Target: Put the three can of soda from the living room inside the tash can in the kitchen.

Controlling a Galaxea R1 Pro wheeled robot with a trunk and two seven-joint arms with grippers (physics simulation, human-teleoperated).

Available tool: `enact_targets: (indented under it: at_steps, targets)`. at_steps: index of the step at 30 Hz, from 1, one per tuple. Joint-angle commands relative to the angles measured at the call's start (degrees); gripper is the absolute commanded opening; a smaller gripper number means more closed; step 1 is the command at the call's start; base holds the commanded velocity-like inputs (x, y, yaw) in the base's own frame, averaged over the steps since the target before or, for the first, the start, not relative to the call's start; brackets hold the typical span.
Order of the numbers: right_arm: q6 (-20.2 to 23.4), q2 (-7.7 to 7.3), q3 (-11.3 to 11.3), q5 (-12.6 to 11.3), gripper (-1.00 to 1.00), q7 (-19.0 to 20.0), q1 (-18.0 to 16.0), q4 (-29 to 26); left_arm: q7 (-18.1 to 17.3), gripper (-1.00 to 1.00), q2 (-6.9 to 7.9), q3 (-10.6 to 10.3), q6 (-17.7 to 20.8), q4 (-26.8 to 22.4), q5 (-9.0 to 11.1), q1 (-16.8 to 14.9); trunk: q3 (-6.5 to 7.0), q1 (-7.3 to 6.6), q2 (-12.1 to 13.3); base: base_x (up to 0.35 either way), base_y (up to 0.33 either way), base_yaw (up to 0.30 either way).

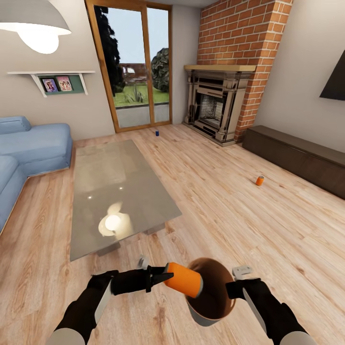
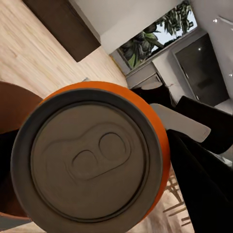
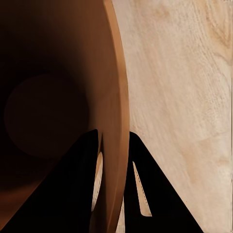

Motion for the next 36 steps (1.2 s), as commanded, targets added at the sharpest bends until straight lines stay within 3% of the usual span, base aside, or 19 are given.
enact_targets:
  at_steps: [1, 5, 16, 17, 19, 22, 27, 36]
  targets:
    - [0.01, 0.09, -0.02, 0.03, -1.0, 0.25, -0.02, -0.02, 0.3, -1.0, -0.07, 0.0, -0.04, 0.01, 0.0, 0.0, 0.0, 0.0, 0.0, 0.0, 0.0, 0.0]
    - [0.01, 1.12, -0.03, 2.53, -1.0, 0.25, -0.02, -0.02, 1.48, -1.0, -0.28, 0.0, -1.32, 0.05, -0.09, 0.0, 0.0, 0.0, 0.0, 0.0, 0.0, 0.0]
    - [0.0, 2.53, -0.01, 3.41, -1.0, 0.25, -0.02, -0.03, 4.8, -1.0, -1.29, -0.17, -2.17, 1.77, -0.49, 0.0, 0.0, 0.0, 0.0, 0.0, 0.0, 0.0]
    - [0.0, 2.55, -0.01, 3.41, -1.0, 0.25, -0.02, -0.05, 4.85, -1.0, -1.52, -0.26, -2.18, 2.01, -0.89, 0.0, 0.0, 0.0, 0.0, 0.0, 0.0, 0.0]
    - [0.0, 2.59, -0.01, 3.43, -1.0, 0.25, -0.02, -0.08, 5.03, -1.0, -2.49, -0.5, -2.89, 2.71, -4.6, 0.0, 0.0, 0.0, 0.0, 0.0, 0.0, 0.0]
    - [0.0, 2.61, 0.0, 3.43, -1.0, 0.25, -0.02, -0.07, 5.09, -1.0, -3.15, -0.57, -3.33, 2.95, -6.92, 0.0, 0.0, 0.0, 0.0, 0.0, 0.0, 0.0]
    - [0.04, 2.62, -0.01, 3.43, -1.0, 0.25, -0.02, -0.05, 5.16, -1.0, -3.83, -0.67, -3.59, 3.82, -8.33, 0.0, 0.0, 0.0, 0.0, 0.0, 0.0, 0.0]
    - [0.09, 3.5, 0.03, 3.49, -1.0, 0.25, -0.02, -0.04, 5.22, -1.0, -4.09, -0.82, -3.64, 3.82, -8.62, 0.0, 0.0, 0.0, 0.0, 0.0, 0.0, 0.0]
